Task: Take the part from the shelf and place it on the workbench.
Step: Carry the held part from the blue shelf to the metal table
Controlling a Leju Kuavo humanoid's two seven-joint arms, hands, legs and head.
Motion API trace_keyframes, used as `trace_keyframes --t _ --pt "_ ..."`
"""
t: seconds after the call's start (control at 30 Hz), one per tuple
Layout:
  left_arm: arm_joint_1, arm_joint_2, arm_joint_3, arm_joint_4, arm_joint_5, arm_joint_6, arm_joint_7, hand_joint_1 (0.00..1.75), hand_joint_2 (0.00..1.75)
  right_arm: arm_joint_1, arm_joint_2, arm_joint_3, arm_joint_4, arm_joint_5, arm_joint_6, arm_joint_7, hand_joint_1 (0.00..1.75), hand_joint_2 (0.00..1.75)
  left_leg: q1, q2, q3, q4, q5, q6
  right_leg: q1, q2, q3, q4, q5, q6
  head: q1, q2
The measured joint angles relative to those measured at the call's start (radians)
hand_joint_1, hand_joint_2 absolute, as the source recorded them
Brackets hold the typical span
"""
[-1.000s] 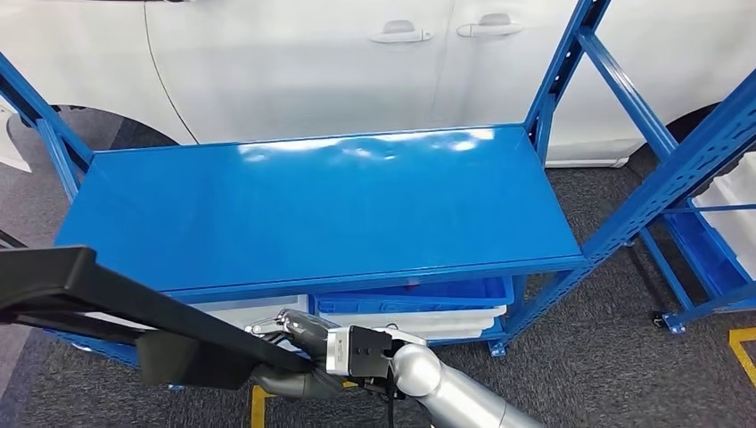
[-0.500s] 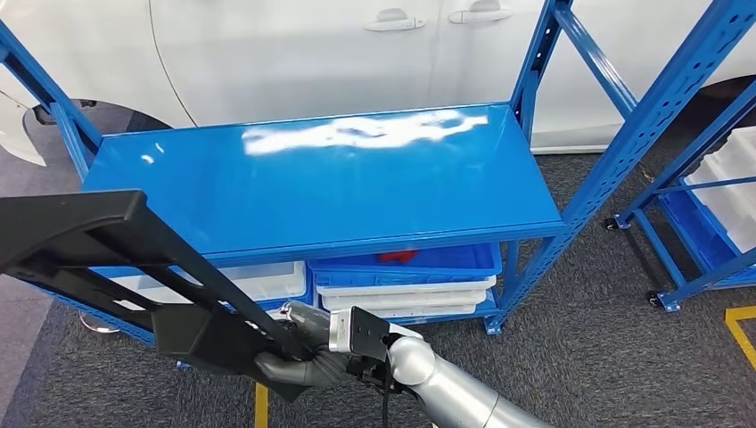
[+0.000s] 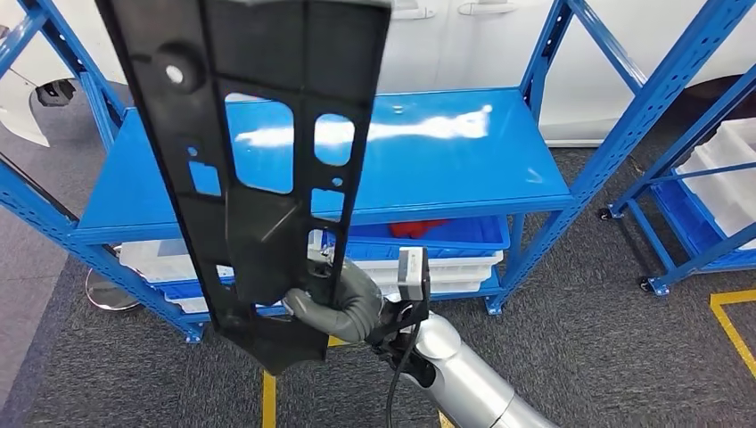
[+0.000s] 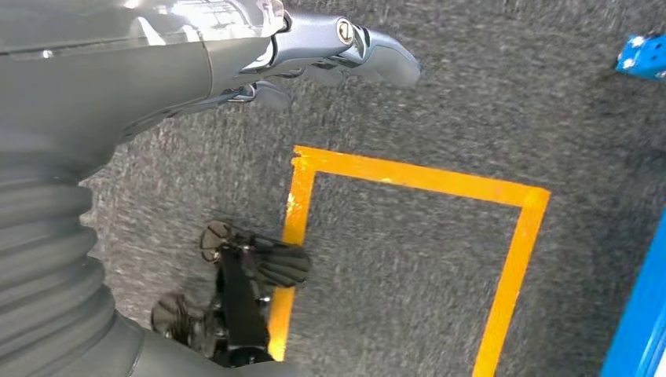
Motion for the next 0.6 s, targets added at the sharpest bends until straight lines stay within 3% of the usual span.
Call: trace_keyframes --t 0.03,0.1,0.17,0.23,0.27,0.3,0.37,0.4,0.43,0.47,0.5,0.53,0.6 --pt "0.0 -0.001 0.0 0.0 -0.003 0.0 0.001 0.0 1.75 0.001 0.001 -0.011 -0.023 -0.004 -0.004 0.002 1.75 1.75 -0.002 0.0 -0.01 0.002 0.008 0.0 0.005 0.0 0.054 -0.068 0.019 -0.012 0.0 0.0" --pt "-0.001 -0.003 0.0 0.0 -0.006 -0.001 0.002 0.0 1.75 0.003 0.006 -0.032 -0.066 -0.007 -0.006 0.003 1.75 1.75 -0.006 0.0 -0.023 0.003 0.023 -0.006 0.015 0.0 0.15 -0.212 0.02 -0.032 -0.001 0.0" --pt "-0.002 -0.005 0.0 0.0 -0.008 -0.001 0.002 0.0 1.75 0.004 0.01 -0.05 -0.105 0.0 -0.012 0.002 1.75 1.75 -0.004 0.002 -0.029 -0.002 0.04 -0.017 0.022 0.0 0.182 -0.275 0.014 -0.038 0.0 0.0" --pt "0.0 -0.005 0.0 0.0 -0.011 0.0 0.002 0.0 1.75 0.007 0.011 -0.061 -0.134 0.019 -0.019 0.001 1.75 1.75 -0.002 0.003 -0.034 -0.005 0.044 -0.028 0.017 -0.002 0.174 -0.288 0.034 -0.042 0.002 0.0" --pt "0.0 -0.005 0.0 0.0 -0.012 0.0 0.002 0.0 1.75 0.01 0.011 -0.065 -0.148 0.031 -0.023 -0.001 1.75 1.75 -0.002 0.002 -0.041 0.011 0.021 -0.033 0.014 -0.004 0.167 -0.294 0.046 -0.047 0.001 0.0" --pt "0.001 -0.004 0.0 0.0 -0.013 0.0 0.003 0.0 1.75 0.014 0.011 -0.068 -0.162 0.044 -0.027 -0.003 1.75 1.75 0.0 0.001 -0.053 0.047 -0.02 -0.038 0.01 -0.005 0.157 -0.299 0.059 -0.051 -0.001 0.0" --pt "0.001 -0.004 0.001 0.0 -0.014 0.0 0.003 0.0 1.75 0.023 0.009 -0.071 -0.189 0.07 -0.036 -0.011 1.75 1.75 0.006 0.0 -0.082 0.17 -0.119 -0.048 0.01 -0.007 0.132 -0.297 0.081 -0.056 -0.004 0.0" --pt "0.001 -0.004 0.001 0.0 -0.014 0.0 0.003 0.0 1.75 0.03 0.007 -0.072 -0.201 0.083 -0.039 -0.015 1.75 1.75 0.008 0.0 -0.092 0.232 -0.148 -0.053 0.01 -0.007 0.119 -0.295 0.09 -0.055 -0.004 0.0" --pt "0.001 -0.004 0.002 0.0 -0.015 0.0 0.003 0.0 1.75 0.037 0.004 -0.072 -0.212 0.096 -0.041 -0.018 1.75 1.75 0.01 0.0 -0.091 0.273 -0.153 -0.057 0.009 -0.008 0.104 -0.292 0.099 -0.053 -0.004 0.0" --pt "0.001 -0.004 0.002 0.0 -0.016 0.001 0.003 0.0 1.75 0.045 0.001 -0.072 -0.222 0.109 -0.042 -0.021 1.75 1.75 0.013 0.0 -0.076 0.281 -0.136 -0.061 0.007 -0.008 0.088 -0.286 0.108 -0.05 -0.004 0.0" --pt "0.0 -0.004 0.003 0.0 -0.018 0.001 0.004 0.0 1.75 0.051 -0.003 -0.072 -0.231 0.122 -0.042 -0.023 1.75 1.75 0.016 0.0 -0.042 0.252 -0.106 -0.064 0.005 -0.008 0.071 -0.279 0.116 -0.047 -0.004 0.0" --pt "0.0 -0.004 0.004 0.0 -0.02 0.002 0.004 0.0 1.75 0.056 -0.008 -0.072 -0.24 0.134 -0.041 -0.025 1.75 1.75 0.019 0.0 0.006 0.193 -0.083 -0.067 0.004 -0.008 0.055 -0.27 0.123 -0.042 -0.004 0.0" --pt "-0.004 -0.003 0.005 0.0 -0.025 0.003 0.004 0.0 1.75 0.064 -0.017 -0.072 -0.254 0.153 -0.039 -0.029 1.75 1.75 0.017 -0.002 0.098 0.057 -0.086 -0.064 0.003 -0.007 0.03 -0.254 0.136 -0.03 -0.004 0.0"
